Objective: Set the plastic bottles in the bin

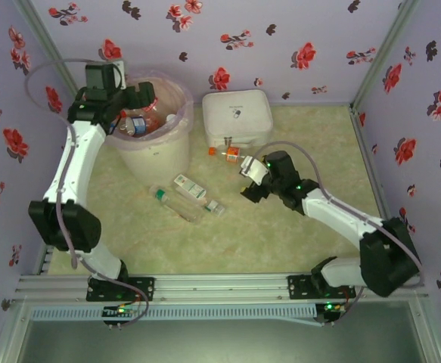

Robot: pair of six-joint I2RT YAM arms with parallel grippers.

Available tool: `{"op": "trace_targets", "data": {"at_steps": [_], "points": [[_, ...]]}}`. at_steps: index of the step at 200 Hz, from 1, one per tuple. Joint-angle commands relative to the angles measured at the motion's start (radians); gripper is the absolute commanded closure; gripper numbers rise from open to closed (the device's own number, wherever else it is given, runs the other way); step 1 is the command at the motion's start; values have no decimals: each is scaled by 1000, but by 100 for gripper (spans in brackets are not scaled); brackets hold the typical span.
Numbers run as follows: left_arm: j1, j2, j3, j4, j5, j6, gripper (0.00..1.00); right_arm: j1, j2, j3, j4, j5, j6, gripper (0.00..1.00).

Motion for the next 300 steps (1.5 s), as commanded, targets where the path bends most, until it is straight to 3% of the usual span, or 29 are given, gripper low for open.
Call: {"op": "trace_targets", "data": {"at_steps": [1, 32, 78, 123, 139, 173, 202, 251, 300], "points": [[-4, -120, 20, -69, -9, 43, 0, -28, 101, 94, 33, 6, -158, 7], [-6, -325, -185, -66, 22, -40, 0, -32, 272, 195, 83, 54, -239, 6], [-16, -657, -590, 8, 225, -265, 3, -32, 473, 343, 147, 74, -267, 5], [-19, -886, -755, 1, 211, -384, 4, -29, 599, 413, 133, 79, -292, 6], [-19, -932, -783, 12, 212, -422, 5, -28, 631, 445, 102, 68, -279, 10], [-19, -962, -822, 18, 251, -464, 6, -16, 651, 446, 115, 78, -259, 29], [-21, -963, -825, 24, 264, -487, 7, -14, 609, 417, 130, 74, -247, 50], [-34, -980, -880, 192, 281, -614, 9, -12, 366, 224, 188, 47, -127, 55], [-108, -928, -909, 398, 201, -713, 10, 7, 17, -65, 366, -21, 276, 57]]}}
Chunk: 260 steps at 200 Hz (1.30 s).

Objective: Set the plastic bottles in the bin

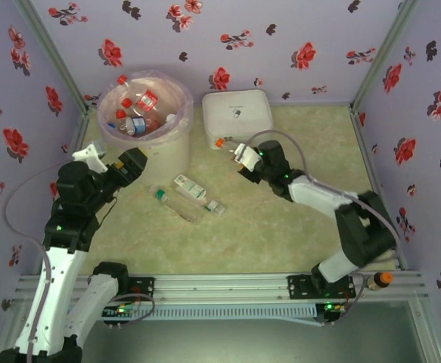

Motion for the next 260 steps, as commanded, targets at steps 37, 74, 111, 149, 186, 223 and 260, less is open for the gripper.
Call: {"op": "trace_targets", "data": {"at_steps": [37, 74, 111, 149, 186, 223, 260], "points": [[-242, 131, 35, 280, -160, -26, 10, 32, -402, -273, 137, -95, 484, 71], [-485, 340, 120, 338, -249, 81, 9, 57, -629, -377, 118, -132, 605, 76], [-628, 538, 183, 417, -249, 107, 8, 102, -755, -435, 109, -172, 697, 78], [-691, 686, 217, 527, -205, 38, 9, 148, -777, -464, 99, -162, 713, 81], [-706, 744, 234, 530, -196, 31, 22, 163, -777, -500, 154, -149, 740, 83], [-704, 735, 238, 483, -208, 68, 52, 165, -763, -503, 176, -136, 747, 86], [-700, 738, 257, 452, -215, 92, 75, 165, -716, -503, 230, -147, 754, 86]]}}
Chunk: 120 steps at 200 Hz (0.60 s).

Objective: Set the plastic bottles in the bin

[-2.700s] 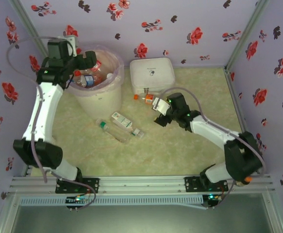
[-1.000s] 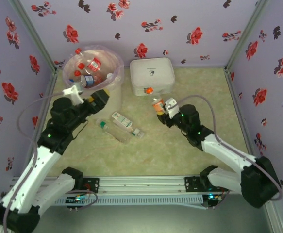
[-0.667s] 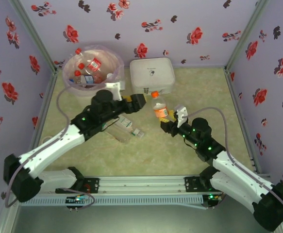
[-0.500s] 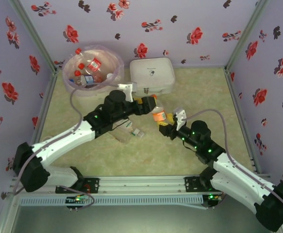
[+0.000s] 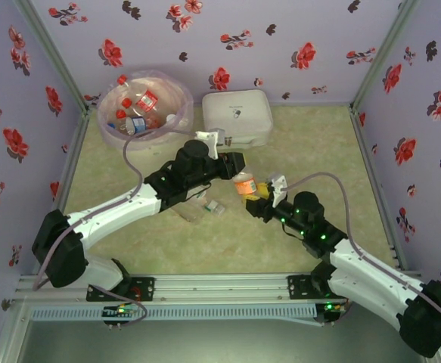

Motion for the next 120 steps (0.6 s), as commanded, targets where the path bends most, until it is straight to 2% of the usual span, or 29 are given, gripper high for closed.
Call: {"op": "trace_targets", "data": {"at_steps": [1, 19, 31, 49, 73, 89, 120], "points": [[-1, -10, 42, -7, 3, 21, 76, 10, 18, -4, 75, 0, 22, 86], [5, -10, 54, -22, 2, 30, 84, 11, 13, -4, 69, -2, 33, 86], [12, -11, 69, -33, 4, 43, 89, 11, -3, -12, 62, 10, 33, 79], [29, -17, 88, -40, 14, 54, 94, 9, -32, -24, 46, 23, 24, 38], [80, -46, 98, -32, 53, 49, 100, 11, -81, -33, 20, 55, 22, 10], [124, -73, 109, -23, 81, 40, 100, 11, -129, -52, 8, 97, 21, 1], [187, -101, 198, -91, 123, 82, 100, 10, -221, -62, -76, 116, -9, 0]]}}
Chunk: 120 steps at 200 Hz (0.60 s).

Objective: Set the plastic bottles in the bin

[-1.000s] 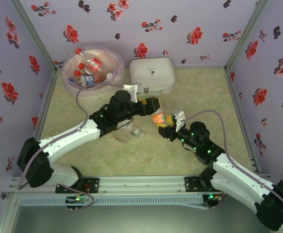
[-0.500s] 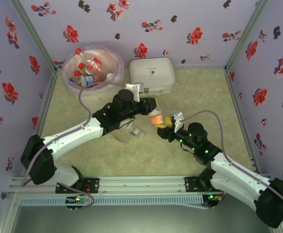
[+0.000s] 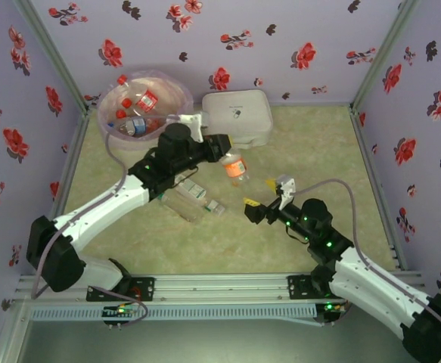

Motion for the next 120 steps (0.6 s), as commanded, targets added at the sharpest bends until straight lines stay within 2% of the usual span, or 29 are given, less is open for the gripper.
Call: {"op": "trace_targets", "data": {"at_steps": [1, 48, 66, 91, 120], "points": [[41, -54, 103, -18, 60, 47, 100, 7, -61, -13, -58, 49, -26, 0], [175, -106, 318, -148, 85, 146, 100, 7, -172, -38, -178, 135, -30, 0], [273, -121, 375, -173, 104, 148, 100, 7, -177, -43, -191, 148, -35, 0], [430, -121, 443, -219, 94, 155, 100, 7, -158, -44, -161, 95, -27, 1], [586, -30, 535, -300, 104, 120, 100, 7, -130, -34, -146, 50, -18, 1]]}}
